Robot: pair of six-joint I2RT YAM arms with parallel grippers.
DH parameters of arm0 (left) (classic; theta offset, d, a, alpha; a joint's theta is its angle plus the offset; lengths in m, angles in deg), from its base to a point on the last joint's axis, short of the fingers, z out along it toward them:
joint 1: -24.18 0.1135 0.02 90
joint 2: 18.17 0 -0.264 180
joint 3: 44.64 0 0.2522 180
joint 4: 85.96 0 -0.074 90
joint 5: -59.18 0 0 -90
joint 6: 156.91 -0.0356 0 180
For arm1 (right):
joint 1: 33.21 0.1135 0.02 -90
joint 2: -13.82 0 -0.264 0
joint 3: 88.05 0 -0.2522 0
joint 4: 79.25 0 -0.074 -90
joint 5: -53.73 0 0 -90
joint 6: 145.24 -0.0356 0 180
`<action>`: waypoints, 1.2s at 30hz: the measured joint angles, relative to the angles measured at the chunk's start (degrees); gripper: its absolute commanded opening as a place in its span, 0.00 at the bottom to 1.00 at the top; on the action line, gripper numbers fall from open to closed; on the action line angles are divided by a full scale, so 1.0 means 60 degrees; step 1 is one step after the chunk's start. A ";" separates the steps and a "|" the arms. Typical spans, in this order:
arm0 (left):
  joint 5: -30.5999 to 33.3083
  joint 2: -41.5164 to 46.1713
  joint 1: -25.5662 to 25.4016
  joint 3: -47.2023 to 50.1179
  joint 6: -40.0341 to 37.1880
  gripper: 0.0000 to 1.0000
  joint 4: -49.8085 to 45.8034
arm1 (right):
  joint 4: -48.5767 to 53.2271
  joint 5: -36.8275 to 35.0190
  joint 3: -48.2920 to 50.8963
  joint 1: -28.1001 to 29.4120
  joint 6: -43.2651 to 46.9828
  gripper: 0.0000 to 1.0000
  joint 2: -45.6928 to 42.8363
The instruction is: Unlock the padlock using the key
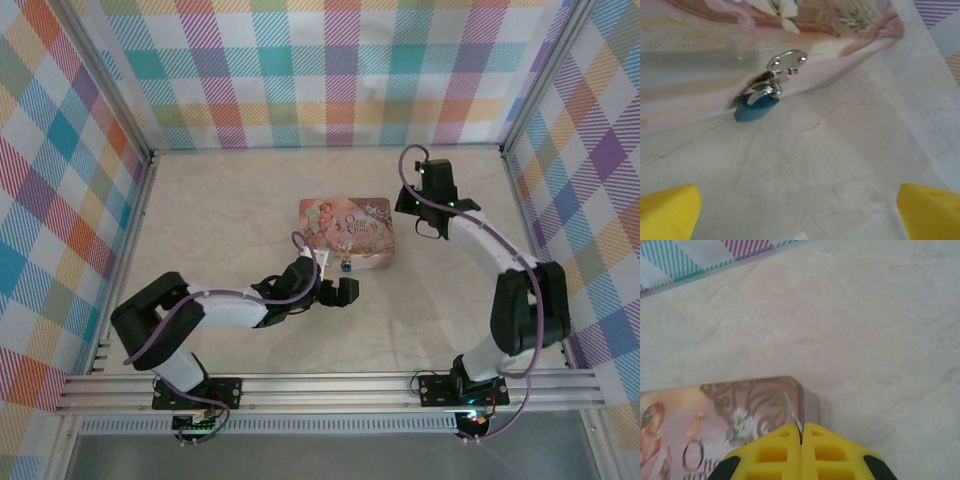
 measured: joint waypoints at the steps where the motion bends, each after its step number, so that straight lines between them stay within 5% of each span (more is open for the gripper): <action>1: 0.0146 -0.0248 -0.0018 0.0000 -0.0098 1.00 0.0306 | -0.0069 -0.0025 -0.0229 -0.0007 0.0029 0.00 0.0317; 12: 0.1242 -0.2138 -0.0525 -0.0055 -0.1180 1.00 0.3020 | -0.0135 -0.0069 -0.2149 -0.0066 0.0430 0.00 0.2794; 20: 0.1461 -0.3115 -0.0525 -0.0324 -0.1734 0.99 0.4546 | -0.0131 0.0262 -0.2371 -0.0066 0.0459 0.00 0.3133; 25: 0.0816 -0.3399 -0.0484 -0.0539 -0.1781 0.87 0.4914 | -0.0288 0.0495 -0.2127 -0.0051 0.0455 0.00 0.3133; 36: -0.1064 -0.3544 0.0313 -0.0514 -0.0863 0.82 0.5803 | -0.0940 0.0612 -0.1453 0.0000 0.0459 0.00 0.2987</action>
